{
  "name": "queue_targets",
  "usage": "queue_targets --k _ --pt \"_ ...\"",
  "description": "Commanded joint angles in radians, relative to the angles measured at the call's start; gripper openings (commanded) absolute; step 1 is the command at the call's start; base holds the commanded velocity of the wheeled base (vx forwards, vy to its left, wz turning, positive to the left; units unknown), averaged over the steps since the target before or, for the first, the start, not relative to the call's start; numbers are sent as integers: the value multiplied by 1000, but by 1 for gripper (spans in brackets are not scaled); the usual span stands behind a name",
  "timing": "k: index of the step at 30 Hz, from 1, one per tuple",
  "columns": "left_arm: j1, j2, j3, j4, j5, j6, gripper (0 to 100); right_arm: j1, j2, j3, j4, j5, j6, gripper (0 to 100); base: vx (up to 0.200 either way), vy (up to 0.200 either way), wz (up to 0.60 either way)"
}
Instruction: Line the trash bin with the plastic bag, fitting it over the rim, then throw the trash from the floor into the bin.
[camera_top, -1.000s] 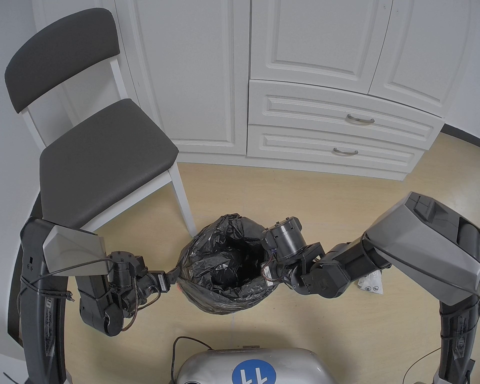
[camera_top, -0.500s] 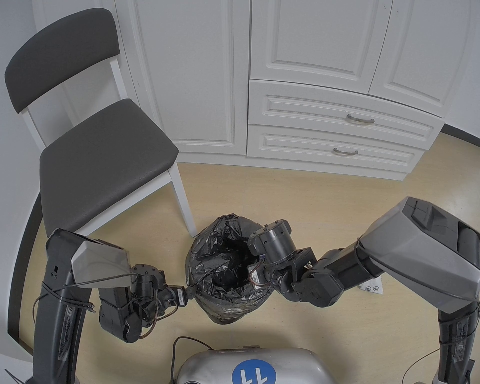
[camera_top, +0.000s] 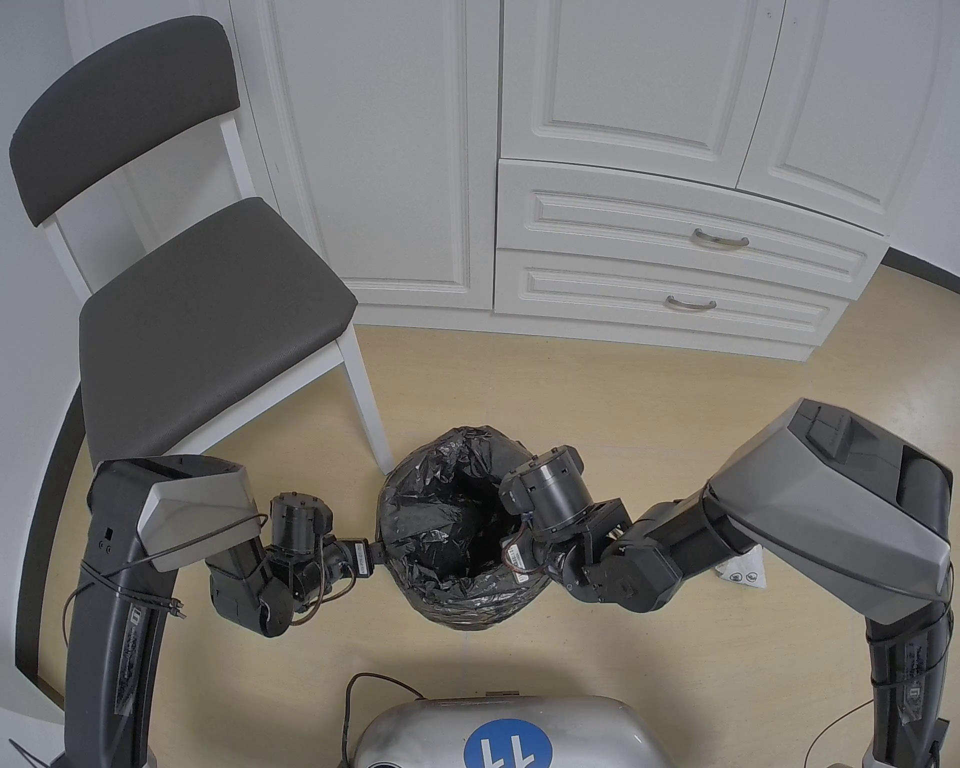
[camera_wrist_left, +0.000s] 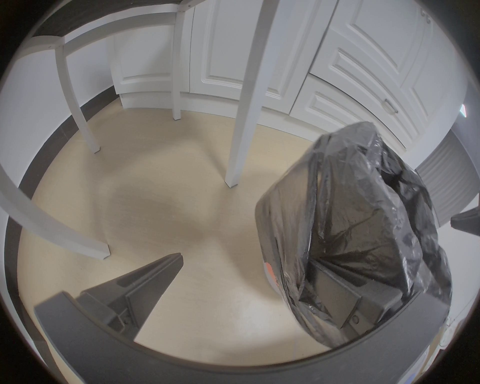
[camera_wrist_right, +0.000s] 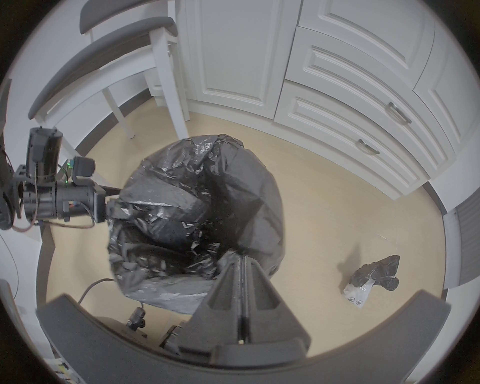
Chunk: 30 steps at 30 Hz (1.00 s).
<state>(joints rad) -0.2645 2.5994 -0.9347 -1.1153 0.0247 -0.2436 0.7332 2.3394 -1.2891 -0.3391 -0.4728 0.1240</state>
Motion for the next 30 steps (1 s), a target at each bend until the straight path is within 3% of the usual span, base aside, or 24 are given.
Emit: queue_targets --k 1,7,14,22,30 --pt "28 16 -116 68 1 -2 100 -69 46 -29 -11 0 -11 0 0 0 0" --pt "27 18 -113 60 0 -3 100 -130 110 -139 -24 5 12 0 0 0 0" --pt "21 -1 -76 55 0 -5 100 -126 198 -292 -46 8 106 0 0 0 0" --pt "19 7 -73 55 0 -2 100 -117 319 -430 -44 10 114 0 0 0 0" --pt "19 7 -76 57 0 -2 100 -110 356 -447 -35 8 112 0 0 0 0"
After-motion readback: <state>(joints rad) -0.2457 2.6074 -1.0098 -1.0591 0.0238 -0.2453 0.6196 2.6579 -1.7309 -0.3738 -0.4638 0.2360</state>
